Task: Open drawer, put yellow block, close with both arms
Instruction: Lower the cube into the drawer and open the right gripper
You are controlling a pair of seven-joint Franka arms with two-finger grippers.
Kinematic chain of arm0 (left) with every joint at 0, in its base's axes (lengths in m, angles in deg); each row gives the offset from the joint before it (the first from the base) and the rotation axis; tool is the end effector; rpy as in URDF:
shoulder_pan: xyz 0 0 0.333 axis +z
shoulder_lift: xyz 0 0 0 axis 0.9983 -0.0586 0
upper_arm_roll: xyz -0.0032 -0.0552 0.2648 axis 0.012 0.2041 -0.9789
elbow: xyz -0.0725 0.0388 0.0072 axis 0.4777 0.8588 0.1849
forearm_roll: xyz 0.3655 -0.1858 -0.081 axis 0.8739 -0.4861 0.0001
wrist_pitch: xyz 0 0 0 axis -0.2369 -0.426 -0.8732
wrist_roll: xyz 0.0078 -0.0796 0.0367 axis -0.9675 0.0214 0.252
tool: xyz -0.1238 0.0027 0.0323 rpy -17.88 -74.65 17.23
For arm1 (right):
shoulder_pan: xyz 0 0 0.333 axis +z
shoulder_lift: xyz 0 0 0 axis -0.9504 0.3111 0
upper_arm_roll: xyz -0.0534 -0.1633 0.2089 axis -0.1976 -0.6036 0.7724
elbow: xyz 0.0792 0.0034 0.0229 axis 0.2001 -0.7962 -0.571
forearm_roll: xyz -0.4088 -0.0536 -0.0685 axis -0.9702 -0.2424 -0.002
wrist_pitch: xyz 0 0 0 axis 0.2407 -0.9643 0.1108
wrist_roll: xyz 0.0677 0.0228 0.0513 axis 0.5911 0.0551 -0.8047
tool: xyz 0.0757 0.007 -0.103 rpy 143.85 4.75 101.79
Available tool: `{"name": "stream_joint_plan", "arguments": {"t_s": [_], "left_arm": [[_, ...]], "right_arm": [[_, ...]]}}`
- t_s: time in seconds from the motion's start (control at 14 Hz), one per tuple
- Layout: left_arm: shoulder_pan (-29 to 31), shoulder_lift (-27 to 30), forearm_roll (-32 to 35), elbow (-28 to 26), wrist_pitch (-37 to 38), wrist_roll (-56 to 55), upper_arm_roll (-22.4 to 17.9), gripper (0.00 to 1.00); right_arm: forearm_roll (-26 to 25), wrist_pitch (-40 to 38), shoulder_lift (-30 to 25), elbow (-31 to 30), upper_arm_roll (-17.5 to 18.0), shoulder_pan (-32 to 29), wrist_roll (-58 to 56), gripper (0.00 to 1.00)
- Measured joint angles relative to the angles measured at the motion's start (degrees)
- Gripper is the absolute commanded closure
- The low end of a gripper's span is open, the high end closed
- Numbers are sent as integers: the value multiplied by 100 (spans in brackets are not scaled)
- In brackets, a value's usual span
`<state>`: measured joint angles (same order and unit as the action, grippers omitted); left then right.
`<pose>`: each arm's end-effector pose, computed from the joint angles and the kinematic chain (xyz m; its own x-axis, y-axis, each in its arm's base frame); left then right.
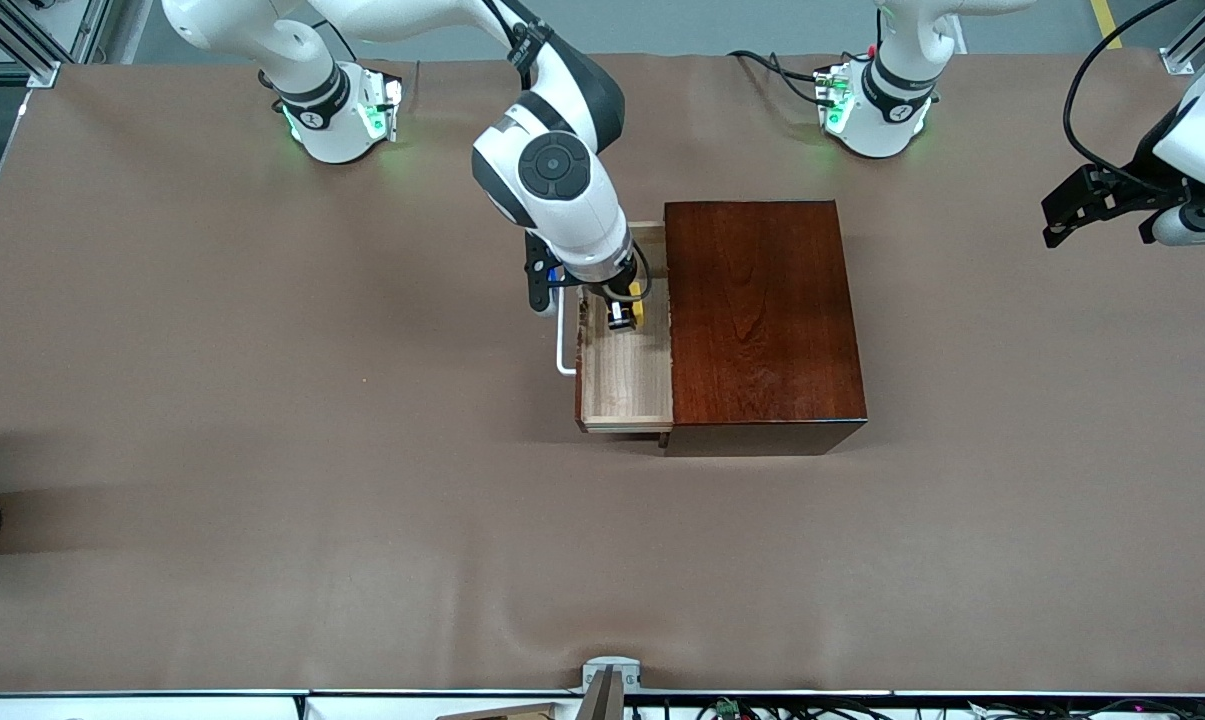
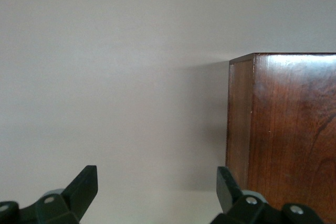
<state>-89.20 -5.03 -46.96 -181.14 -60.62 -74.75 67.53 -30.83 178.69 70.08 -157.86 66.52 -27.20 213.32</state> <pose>0.5503 -0.0456 0.5734 0.9990 0.0006 0.0455 0.0032 -0.9983 -0.0577 0.4785 0.5259 0.2867 0.0875 -0.9749 -0.2047 -0.9952 -0.0946 0.0249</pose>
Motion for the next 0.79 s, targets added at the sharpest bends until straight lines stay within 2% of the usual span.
{"name": "stream_joint_plan", "arguments": {"t_s": [0.14, 0.21, 0.29, 0.43, 0.5, 0.79], "left_arm": [[1, -4, 0, 1, 0, 0, 0, 0], [2, -5, 0, 1, 0, 1, 0, 0], [5, -5, 0, 3, 0, 1, 0, 0], [15, -5, 0, 7, 0, 1, -2, 0], [22, -5, 0, 8, 0, 1, -5, 0], [36, -5, 0, 18, 0, 4, -21, 0]], "right_arm": [[0, -1, 113, -3, -7, 0, 7, 85], [0, -1, 186, -4, -7, 0, 16, 80], [0, 2, 257, -3, -7, 1, 35, 68], [1, 28, 321, 17, -7, 1, 51, 26], [1, 31, 322, 30, -7, 2, 65, 0], [1, 97, 364, 151, -65, -27, 161, 0]]}}
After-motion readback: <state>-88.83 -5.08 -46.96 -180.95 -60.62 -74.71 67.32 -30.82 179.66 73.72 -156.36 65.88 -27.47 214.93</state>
